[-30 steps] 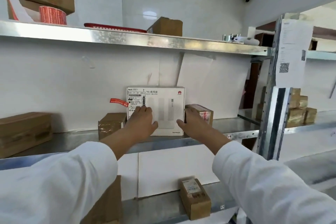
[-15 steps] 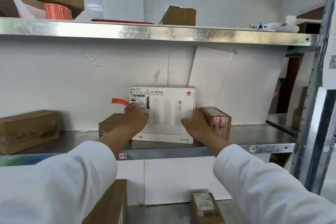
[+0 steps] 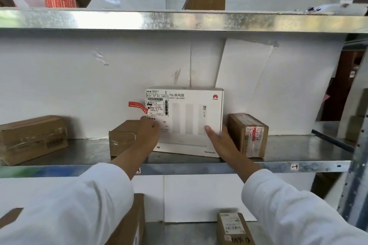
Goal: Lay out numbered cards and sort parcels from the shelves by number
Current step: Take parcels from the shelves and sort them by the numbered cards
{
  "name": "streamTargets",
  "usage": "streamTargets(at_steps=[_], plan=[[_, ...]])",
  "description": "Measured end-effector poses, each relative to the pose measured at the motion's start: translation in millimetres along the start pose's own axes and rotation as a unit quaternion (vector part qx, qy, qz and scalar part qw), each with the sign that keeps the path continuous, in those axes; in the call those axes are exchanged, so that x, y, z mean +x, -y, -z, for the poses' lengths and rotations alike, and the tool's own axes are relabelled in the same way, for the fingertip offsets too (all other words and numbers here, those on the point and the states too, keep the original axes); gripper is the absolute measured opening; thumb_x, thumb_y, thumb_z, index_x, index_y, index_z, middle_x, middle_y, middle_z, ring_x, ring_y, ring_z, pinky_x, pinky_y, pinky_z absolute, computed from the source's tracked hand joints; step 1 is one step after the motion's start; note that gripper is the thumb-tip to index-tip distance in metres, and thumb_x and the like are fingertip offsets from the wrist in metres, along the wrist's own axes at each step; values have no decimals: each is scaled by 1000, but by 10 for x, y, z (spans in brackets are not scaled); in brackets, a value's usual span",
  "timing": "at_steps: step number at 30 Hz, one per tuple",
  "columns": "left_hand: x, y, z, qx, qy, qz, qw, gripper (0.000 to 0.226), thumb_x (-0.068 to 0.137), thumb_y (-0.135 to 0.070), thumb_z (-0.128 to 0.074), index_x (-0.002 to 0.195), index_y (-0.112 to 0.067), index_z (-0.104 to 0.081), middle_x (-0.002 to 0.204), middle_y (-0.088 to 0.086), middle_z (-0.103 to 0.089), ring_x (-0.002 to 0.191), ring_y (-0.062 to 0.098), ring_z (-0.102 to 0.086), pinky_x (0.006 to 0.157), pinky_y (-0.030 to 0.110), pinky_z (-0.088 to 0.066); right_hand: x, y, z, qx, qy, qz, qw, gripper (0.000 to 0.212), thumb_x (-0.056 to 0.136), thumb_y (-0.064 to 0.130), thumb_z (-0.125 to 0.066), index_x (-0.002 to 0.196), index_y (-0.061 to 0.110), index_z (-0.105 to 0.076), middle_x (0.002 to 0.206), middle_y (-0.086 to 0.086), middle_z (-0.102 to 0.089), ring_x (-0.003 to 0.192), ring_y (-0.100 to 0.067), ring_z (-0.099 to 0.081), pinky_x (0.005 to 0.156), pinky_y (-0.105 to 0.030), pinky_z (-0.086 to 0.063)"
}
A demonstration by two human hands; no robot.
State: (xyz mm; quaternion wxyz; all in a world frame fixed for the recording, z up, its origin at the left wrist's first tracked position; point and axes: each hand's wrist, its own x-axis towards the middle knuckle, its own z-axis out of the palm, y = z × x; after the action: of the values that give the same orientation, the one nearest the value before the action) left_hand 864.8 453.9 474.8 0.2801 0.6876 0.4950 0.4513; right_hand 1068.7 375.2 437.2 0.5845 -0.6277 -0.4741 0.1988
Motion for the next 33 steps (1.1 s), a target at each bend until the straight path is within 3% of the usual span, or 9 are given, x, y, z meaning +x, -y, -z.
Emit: streamTargets(at_steps=[3, 8, 14, 17, 21, 25, 29, 31, 33], plan=[[43, 30, -8, -95, -17, 21, 995, 16, 95, -3, -40, 108, -11, -40, 88, 10, -47, 72, 20, -46, 51, 22, -32, 26, 30, -11, 23, -23, 10, 999, 54, 93, 40, -57, 140, 19, -39, 128, 5, -56, 118, -12, -52, 93, -26, -38], [-3, -110, 147, -158, -73, 6, 985, 26, 94, -3, -45, 118, -12, -48, 102, 3, -56, 68, 3, -47, 48, 7, -34, -51, 244, 20, 25, -26, 44, 998, 63, 88, 52, -57, 141, 26, -34, 137, 2, -46, 124, -16, -46, 105, -34, -38], [-290, -274, 448, -173, -80, -21, 982, 24, 96, -16, -51, 120, -16, -55, 112, -6, -59, 95, 12, -53, 53, -3, -33, -282, 562, 194, 13, -24, 78, 997, 59, 92, 50, -51, 144, 26, -34, 138, 2, -46, 120, -14, -46, 101, -30, -36], [-452, -159, 575, -177, -86, -28, 980, 25, 88, -42, -54, 110, -31, -59, 106, -14, -67, 99, 15, -62, 84, 25, -50, -504, 657, 298, -20, 8, 100, 995, 55, 96, 48, -46, 144, 25, -33, 137, 6, -46, 119, -11, -44, 97, -27, -33], [-809, 73, 814, -165, -126, -39, 977, 13, 96, -31, -53, 107, -28, -58, 94, -21, -62, 99, 15, -61, 81, 30, -46, -872, 731, 213, -22, 62, 130, 989, 28, 101, 33, -42, 128, 27, -41, 123, 14, -50, 119, -5, -44, 90, -7, -35], [-1171, 266, 1073, -209, -141, -39, 967, 28, 93, -25, -60, 121, -24, -59, 111, -10, -66, 104, 11, -60, 82, 27, -49, -1101, 745, -28, 22, 89, 101, 991, 42, 93, 55, -47, 129, 36, -45, 129, 10, -56, 116, -9, -55, 103, -35, -45], [-1587, 442, 1377, -263, -146, -21, 954, 35, 88, -26, -69, 121, -31, -57, 106, -18, -65, 98, -2, -59, 74, 22, -48, -1358, 750, -325, 44, 118, 68, 990, 38, 93, 56, -45, 127, 42, -45, 123, 17, -61, 108, -7, -60, 95, -34, -50], [-1792, 563, 1501, -270, -163, 3, 949, 37, 86, -27, -70, 121, -34, -59, 107, -18, -67, 97, 1, -61, 72, 25, -50, -1555, 745, -456, 39, 127, 61, 989, 19, 95, 51, -44, 112, 46, -49, 105, 26, -61, 90, 7, -58, 72, -12, -50], [-2039, 724, 1581, -258, -193, 23, 946, 34, 86, -27, -71, 118, -34, -61, 108, -18, -67, 98, 3, -62, 73, 28, -52, -1785, 700, -586, 42, 149, 44, 987, 9, 96, 48, -43, 97, 44, -51, 92, 29, -59, 75, 14, -55, 51, -4, -44]])
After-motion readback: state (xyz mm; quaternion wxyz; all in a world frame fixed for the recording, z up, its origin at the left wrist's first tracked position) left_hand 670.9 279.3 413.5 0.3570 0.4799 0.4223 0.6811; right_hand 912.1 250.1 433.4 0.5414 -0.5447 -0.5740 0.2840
